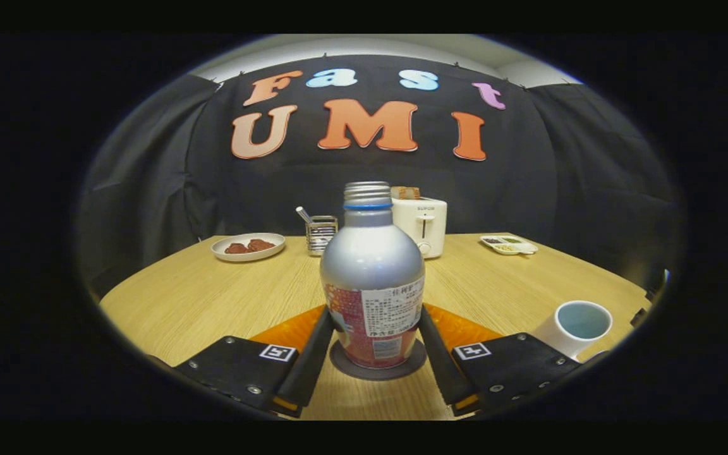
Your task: Take the bottle from table, then pour the juice into the cup, finally place the bottle on the coaster
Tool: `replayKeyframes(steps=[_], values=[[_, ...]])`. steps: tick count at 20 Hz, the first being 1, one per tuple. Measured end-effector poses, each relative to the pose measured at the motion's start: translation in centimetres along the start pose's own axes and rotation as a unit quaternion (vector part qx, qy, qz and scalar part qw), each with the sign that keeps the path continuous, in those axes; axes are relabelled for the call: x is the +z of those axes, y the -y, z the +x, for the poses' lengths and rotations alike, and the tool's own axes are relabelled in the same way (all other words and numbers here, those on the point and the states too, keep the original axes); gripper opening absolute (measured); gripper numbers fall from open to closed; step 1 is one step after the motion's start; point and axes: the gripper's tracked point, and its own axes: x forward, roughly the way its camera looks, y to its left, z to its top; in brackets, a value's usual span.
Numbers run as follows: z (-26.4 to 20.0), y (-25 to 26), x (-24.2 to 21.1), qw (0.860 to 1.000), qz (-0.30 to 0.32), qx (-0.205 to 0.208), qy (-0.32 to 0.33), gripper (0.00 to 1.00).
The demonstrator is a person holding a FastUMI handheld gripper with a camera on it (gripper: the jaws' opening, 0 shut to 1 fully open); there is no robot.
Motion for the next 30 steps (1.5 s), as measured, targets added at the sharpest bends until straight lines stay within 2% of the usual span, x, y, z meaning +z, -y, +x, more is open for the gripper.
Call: replayKeyframes(steps=[4,7,14,22,30], values=[[-0.4,-0.2,-0.1,1.0,0.009,0.007,0.005,0.81],[-1.3,-0.2,1.1,1.0,0.006,0.008,0.027,0.98],[-5.9,-1.5,6.1,0.996,-0.024,0.023,0.088,0.98],[-12.9,-3.8,13.2,0.987,-0.024,0.038,0.152,0.97],[-18.4,-4.3,16.7,0.983,-0.019,0.051,0.175,0.97]])
